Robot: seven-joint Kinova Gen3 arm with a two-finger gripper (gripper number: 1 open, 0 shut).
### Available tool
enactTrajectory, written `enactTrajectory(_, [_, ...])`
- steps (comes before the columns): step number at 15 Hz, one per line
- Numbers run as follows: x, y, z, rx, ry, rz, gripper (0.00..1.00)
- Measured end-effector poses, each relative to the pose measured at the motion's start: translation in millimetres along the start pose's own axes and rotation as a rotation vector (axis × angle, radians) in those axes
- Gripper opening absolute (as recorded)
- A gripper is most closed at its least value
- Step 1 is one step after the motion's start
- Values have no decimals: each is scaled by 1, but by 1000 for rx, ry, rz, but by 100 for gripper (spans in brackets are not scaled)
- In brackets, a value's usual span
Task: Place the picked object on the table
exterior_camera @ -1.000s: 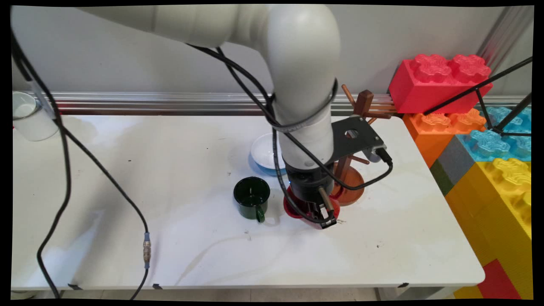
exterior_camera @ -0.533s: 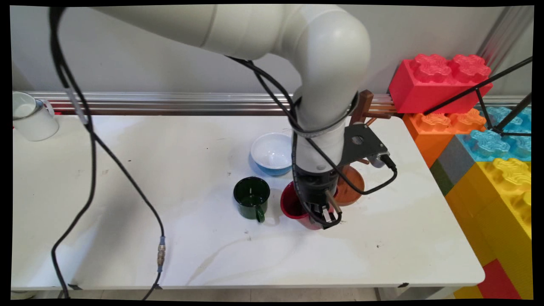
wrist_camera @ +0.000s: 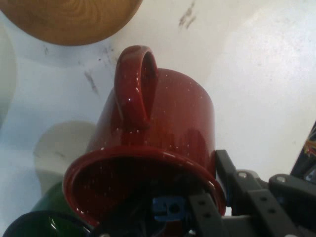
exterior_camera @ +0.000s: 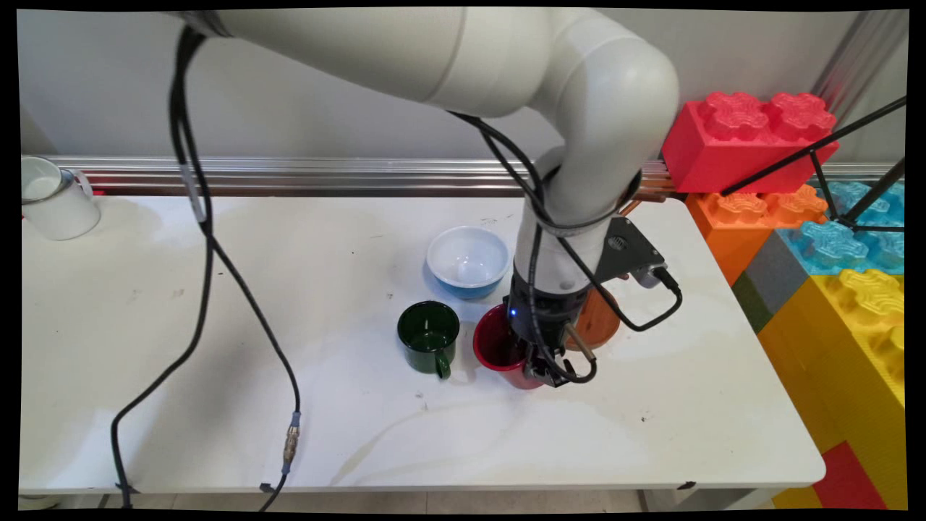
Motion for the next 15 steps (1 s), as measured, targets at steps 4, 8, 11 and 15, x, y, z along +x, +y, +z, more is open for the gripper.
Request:
enactTrajectory(4, [7, 1, 9, 2, -62, -40, 0])
enactTrajectory(8, [11, 2, 17, -1, -94, -60, 0])
enactTrajectory(11, [15, 2, 22, -3, -108, -71, 0])
enactTrajectory(15, [20, 2, 29, -5, -123, -85, 0])
